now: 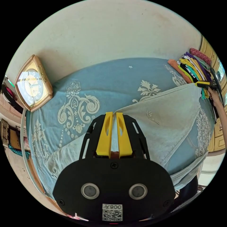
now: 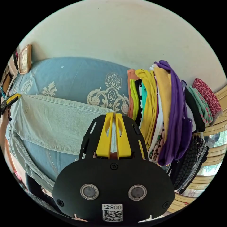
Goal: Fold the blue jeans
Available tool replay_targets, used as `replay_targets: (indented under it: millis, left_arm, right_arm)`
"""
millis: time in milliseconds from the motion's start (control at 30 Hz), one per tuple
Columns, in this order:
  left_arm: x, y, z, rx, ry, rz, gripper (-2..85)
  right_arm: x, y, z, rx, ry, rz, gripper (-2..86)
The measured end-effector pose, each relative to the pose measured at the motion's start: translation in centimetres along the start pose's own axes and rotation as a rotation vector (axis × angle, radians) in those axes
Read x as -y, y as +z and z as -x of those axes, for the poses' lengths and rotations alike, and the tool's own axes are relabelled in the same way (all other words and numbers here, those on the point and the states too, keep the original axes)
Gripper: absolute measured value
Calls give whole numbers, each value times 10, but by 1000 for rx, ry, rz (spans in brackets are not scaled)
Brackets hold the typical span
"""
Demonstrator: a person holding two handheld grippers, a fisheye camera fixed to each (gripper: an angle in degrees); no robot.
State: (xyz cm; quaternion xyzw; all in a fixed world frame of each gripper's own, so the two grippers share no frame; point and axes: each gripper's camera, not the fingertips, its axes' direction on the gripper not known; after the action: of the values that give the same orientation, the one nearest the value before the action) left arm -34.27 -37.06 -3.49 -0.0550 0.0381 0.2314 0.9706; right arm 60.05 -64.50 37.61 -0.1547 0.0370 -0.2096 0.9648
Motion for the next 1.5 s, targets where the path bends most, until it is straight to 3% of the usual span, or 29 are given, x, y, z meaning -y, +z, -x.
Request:
replay_targets:
  millis: [67, 233, 367, 533, 733, 1067, 1300, 1500]
  left_arm:
    - [-10, -11, 3, -67, -18, -45, 53]
    - [-67, -62, 13, -180, 17, -145, 79]
    - [-136, -84, -14, -309, 146, -61, 92]
    - [-181, -87, -69, -285, 333, 41, 98]
    - [-171, -66, -103, -252, 438, 132, 99]
    - [-160, -9, -149, -105, 524, 377, 47]
    - [-165, -34, -137, -149, 430, 300, 3]
    - [-161, -112, -88, -241, 224, -6, 2]
  right_arm:
    - [1, 10, 10, -46, -30, 50, 15]
    - [-38, -16, 9, -24, -43, -50, 52]
    - [-107, -43, 7, 105, -79, -111, 71]
    - [-239, -65, -3, 218, -41, -28, 87]
    - [-347, -70, -9, 167, -37, 129, 101]
    - [-392, -5, 0, 240, -57, 271, 91]
    - [-404, -21, -16, 257, -132, 268, 21]
    - [-400, -112, -55, 170, -152, 30, 11]
